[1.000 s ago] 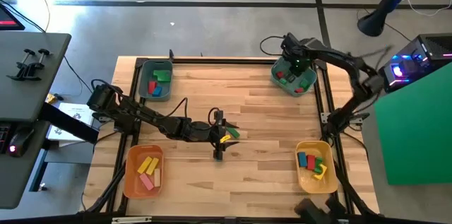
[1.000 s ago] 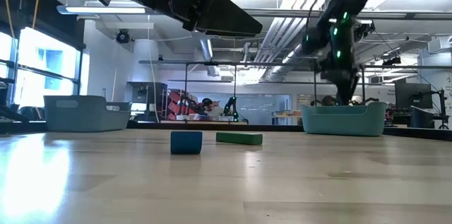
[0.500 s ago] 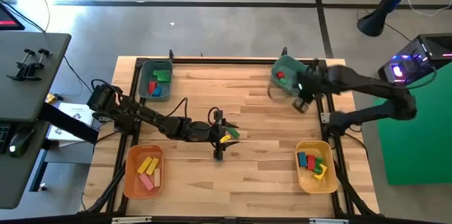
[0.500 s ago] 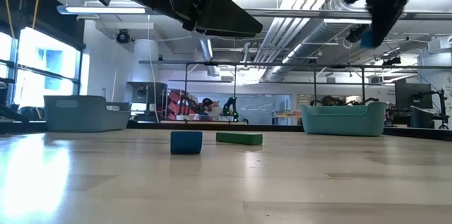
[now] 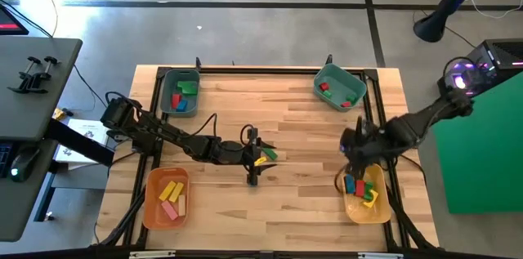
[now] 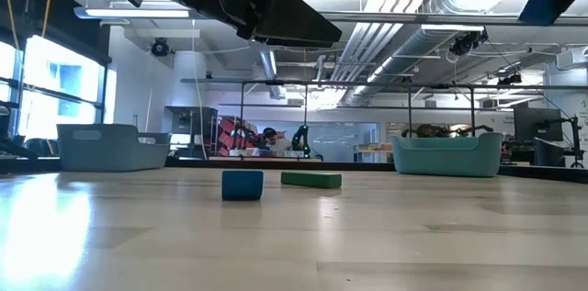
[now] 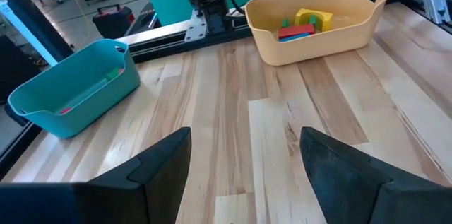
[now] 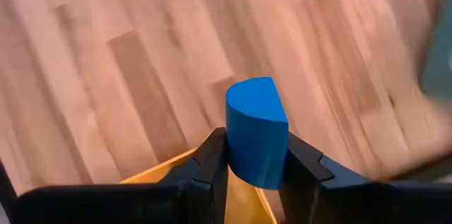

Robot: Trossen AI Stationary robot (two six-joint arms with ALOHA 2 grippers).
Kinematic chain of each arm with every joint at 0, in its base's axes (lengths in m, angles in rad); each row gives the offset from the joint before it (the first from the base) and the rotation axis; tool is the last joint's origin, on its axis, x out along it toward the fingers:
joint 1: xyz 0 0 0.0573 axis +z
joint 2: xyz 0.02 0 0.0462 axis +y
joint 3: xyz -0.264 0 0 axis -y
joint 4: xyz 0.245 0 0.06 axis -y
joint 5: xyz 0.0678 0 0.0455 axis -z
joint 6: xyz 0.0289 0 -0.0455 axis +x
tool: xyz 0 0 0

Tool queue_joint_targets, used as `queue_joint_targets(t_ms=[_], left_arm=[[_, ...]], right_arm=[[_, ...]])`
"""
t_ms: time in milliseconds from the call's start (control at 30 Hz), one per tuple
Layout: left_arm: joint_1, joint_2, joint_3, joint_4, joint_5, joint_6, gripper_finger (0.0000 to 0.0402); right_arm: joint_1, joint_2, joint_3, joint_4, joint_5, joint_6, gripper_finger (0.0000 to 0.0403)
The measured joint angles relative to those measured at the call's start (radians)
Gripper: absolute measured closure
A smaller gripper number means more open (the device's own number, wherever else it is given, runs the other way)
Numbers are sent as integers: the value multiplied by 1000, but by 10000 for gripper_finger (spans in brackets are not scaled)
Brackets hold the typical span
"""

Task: Sort blocks by size
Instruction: Put the blue semicircle block into the green bin

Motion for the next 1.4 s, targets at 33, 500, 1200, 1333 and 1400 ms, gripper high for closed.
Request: queue_joint_targets(t_ms=[33, 500, 1200, 1333, 1400], left_arm=[[0, 0, 0, 0, 0, 0, 149], [-4, 0, 0, 32, 0, 2, 149], [121, 0, 0, 135, 140, -24, 149], [123, 0, 0, 135, 156, -49, 149], [119, 0, 0, 135, 156, -49, 149]], right_arm=[[24, 6, 0, 15, 11, -20, 321], [-36, -164, -178, 319, 108, -381, 321], [-1174, 22, -352, 649, -87, -800, 321], [-1317, 242, -248, 553, -108, -865, 321], [-1340, 330, -202, 549, -73, -886, 321]])
